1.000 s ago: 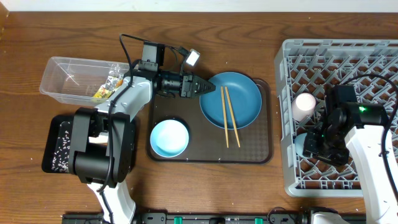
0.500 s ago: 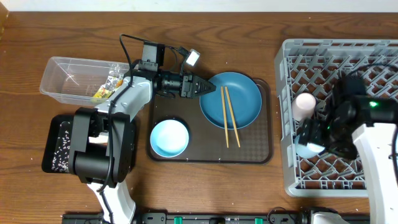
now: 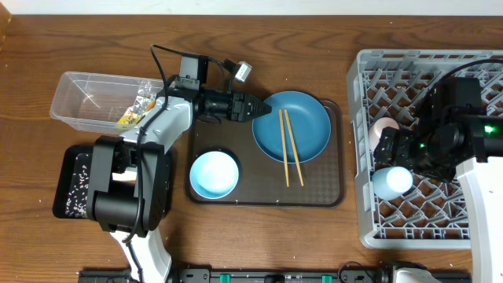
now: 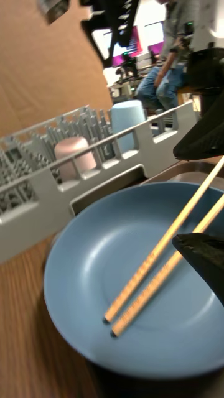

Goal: Sort waste into correct bins and load items into the dishwasher rack

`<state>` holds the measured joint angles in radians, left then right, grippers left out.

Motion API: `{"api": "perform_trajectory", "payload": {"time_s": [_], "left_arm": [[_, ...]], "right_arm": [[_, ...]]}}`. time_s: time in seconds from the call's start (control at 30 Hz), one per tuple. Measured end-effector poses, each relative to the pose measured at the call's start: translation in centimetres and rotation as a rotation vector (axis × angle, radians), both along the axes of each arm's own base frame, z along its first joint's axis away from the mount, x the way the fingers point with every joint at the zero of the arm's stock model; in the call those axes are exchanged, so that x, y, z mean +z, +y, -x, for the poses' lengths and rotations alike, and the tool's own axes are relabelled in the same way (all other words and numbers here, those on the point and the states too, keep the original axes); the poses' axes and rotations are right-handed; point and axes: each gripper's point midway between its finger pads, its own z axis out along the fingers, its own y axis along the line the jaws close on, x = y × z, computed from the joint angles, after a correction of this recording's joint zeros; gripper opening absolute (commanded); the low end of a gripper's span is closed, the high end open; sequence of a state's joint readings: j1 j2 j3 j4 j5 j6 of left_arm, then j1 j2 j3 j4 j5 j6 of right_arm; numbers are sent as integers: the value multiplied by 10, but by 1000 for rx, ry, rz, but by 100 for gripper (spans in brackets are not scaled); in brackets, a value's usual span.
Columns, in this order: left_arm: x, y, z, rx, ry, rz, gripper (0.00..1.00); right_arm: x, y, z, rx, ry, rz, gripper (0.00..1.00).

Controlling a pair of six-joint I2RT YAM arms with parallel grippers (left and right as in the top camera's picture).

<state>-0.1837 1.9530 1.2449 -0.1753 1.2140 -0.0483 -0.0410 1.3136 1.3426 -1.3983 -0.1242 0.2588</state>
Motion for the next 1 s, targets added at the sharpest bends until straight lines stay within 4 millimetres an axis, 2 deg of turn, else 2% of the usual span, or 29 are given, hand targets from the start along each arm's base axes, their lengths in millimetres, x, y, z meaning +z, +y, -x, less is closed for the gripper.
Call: {"api": "perform_trajectory", "payload": {"time_s": [0.37, 0.6, 0.73, 0.87, 1.0], "left_arm": [[-12, 5, -9, 80, 64, -67, 41], [-18, 7, -3, 87, 116, -88, 41], [-27, 8, 0, 114, 137, -160, 41], [-31, -1, 4, 145, 89, -292, 41], [-26, -21, 12, 168, -33, -442, 41]], "right_arm": [[0, 1, 0, 2, 0, -7, 99], [0, 1, 0, 2, 0, -9, 99], [0, 2, 0, 3, 0, -10, 99], [0, 2, 0, 3, -1, -10, 99], [0, 2, 0, 3, -1, -11, 99]]}}
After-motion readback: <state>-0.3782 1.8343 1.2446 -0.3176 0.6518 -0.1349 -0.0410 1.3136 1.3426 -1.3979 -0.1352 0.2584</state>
